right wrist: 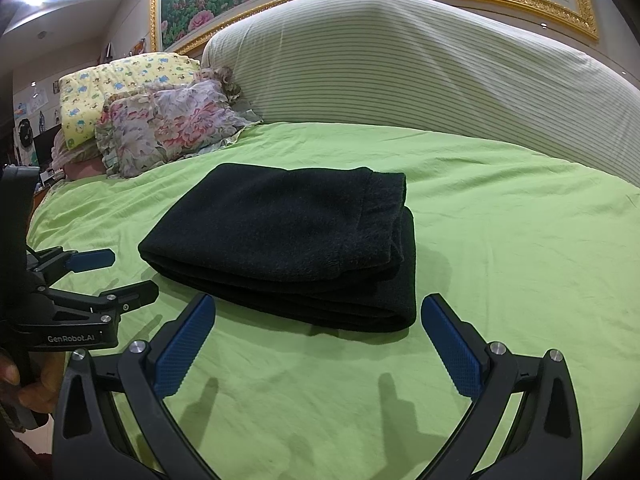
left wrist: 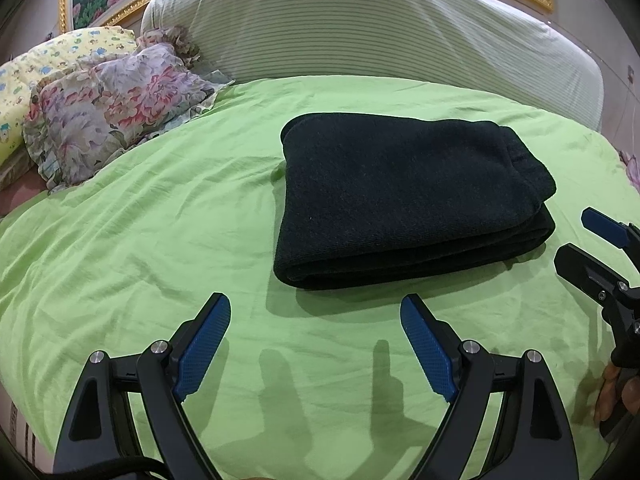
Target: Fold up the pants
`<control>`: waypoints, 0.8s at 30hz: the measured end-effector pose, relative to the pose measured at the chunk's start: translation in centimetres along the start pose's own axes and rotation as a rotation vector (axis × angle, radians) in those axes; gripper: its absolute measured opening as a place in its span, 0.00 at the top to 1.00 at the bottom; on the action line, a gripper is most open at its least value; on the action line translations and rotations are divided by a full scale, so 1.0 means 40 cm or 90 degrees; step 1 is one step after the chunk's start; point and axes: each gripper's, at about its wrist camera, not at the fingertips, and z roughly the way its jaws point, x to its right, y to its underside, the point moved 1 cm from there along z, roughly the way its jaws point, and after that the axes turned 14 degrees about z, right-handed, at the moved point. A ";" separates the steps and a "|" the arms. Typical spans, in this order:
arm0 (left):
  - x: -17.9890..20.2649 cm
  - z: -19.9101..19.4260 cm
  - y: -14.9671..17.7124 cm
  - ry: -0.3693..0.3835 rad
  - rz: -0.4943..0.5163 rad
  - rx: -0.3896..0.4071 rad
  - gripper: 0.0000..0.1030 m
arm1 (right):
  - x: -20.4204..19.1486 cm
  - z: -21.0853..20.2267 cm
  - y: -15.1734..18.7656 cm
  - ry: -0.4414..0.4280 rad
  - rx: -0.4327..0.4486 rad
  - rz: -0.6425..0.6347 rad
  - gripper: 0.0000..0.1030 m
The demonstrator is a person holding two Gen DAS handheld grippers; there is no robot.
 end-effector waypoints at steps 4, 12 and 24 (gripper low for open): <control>0.000 -0.001 0.001 0.000 -0.002 0.000 0.15 | -0.002 -0.001 0.002 0.000 0.000 0.000 0.00; 0.004 -0.004 0.002 0.000 -0.002 0.000 0.15 | -0.005 -0.001 0.004 0.001 0.000 0.000 0.00; 0.010 -0.008 0.002 0.000 0.000 -0.001 0.15 | -0.003 0.001 0.003 0.001 -0.002 0.000 0.00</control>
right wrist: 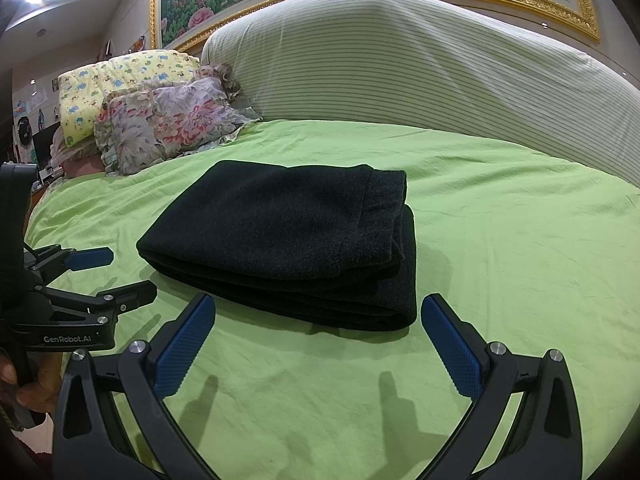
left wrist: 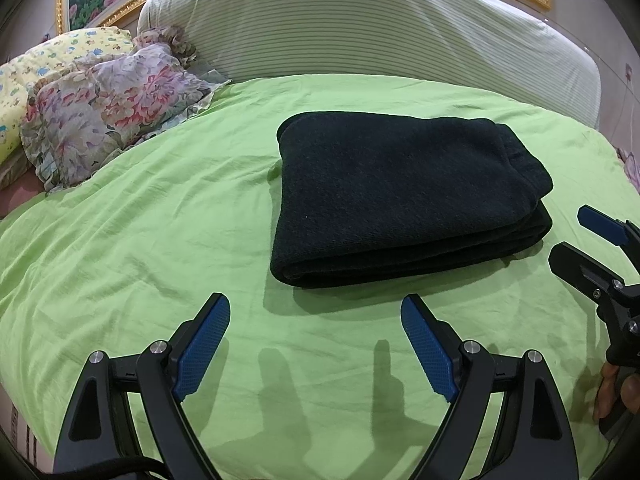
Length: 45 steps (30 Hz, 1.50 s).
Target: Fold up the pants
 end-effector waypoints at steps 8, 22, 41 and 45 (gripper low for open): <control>0.002 0.001 -0.001 0.000 0.001 -0.001 0.15 | -0.001 0.000 0.000 0.000 -0.001 0.000 0.00; 0.002 -0.001 -0.003 0.001 0.001 0.000 0.14 | 0.001 0.001 -0.001 -0.001 -0.001 0.000 0.00; -0.003 -0.020 -0.021 -0.017 -0.006 0.019 0.13 | 0.023 0.000 -0.011 -0.015 0.005 0.020 0.00; -0.004 -0.019 -0.028 -0.021 -0.008 0.020 0.12 | 0.028 0.000 -0.022 -0.022 0.000 0.031 0.00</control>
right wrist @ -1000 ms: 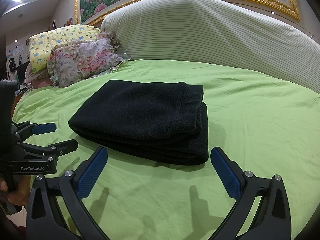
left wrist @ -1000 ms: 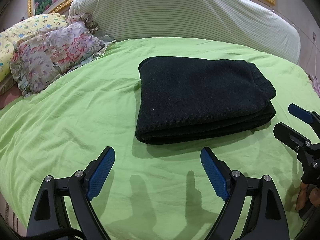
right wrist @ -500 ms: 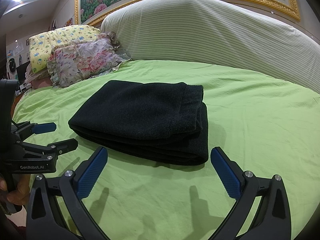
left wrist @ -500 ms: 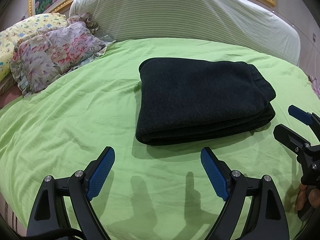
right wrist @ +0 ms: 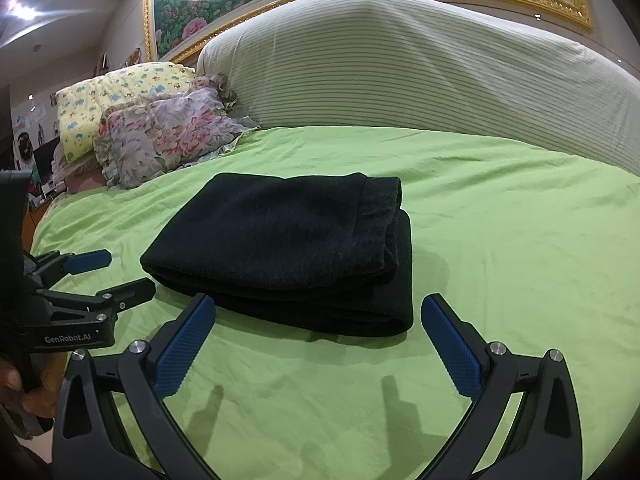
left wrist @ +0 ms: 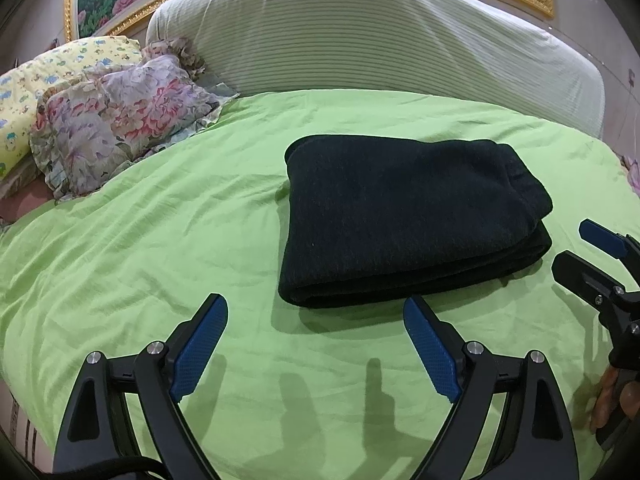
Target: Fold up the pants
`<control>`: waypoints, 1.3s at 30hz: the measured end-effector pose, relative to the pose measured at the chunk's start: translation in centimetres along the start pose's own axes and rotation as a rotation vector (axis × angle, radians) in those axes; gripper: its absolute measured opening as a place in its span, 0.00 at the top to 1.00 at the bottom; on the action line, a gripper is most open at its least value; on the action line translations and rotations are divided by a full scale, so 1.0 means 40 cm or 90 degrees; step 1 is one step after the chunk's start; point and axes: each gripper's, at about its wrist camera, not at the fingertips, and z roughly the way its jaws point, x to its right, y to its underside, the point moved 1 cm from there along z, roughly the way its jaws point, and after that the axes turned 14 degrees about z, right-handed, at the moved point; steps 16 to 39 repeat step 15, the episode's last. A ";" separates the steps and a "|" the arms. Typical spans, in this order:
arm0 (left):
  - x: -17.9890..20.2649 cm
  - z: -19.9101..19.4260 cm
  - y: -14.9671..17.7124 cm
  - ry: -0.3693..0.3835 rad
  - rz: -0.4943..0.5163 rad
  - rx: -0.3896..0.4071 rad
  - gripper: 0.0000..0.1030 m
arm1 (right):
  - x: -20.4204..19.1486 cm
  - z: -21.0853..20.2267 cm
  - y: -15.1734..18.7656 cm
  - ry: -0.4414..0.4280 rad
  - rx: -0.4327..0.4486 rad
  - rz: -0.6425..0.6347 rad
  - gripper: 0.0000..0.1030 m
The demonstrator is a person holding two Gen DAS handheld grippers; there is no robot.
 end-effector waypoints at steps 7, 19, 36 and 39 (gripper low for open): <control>-0.004 0.001 -0.021 0.010 0.002 0.001 0.12 | 0.002 -0.003 -0.012 0.001 0.001 0.005 0.00; 0.003 0.000 -0.031 0.013 0.008 0.001 0.12 | 0.015 -0.005 -0.026 -0.001 0.001 0.023 0.00; 0.003 0.000 -0.031 0.013 0.008 0.001 0.12 | 0.015 -0.005 -0.026 -0.001 0.001 0.023 0.00; 0.003 0.000 -0.031 0.013 0.008 0.001 0.12 | 0.015 -0.005 -0.026 -0.001 0.001 0.023 0.00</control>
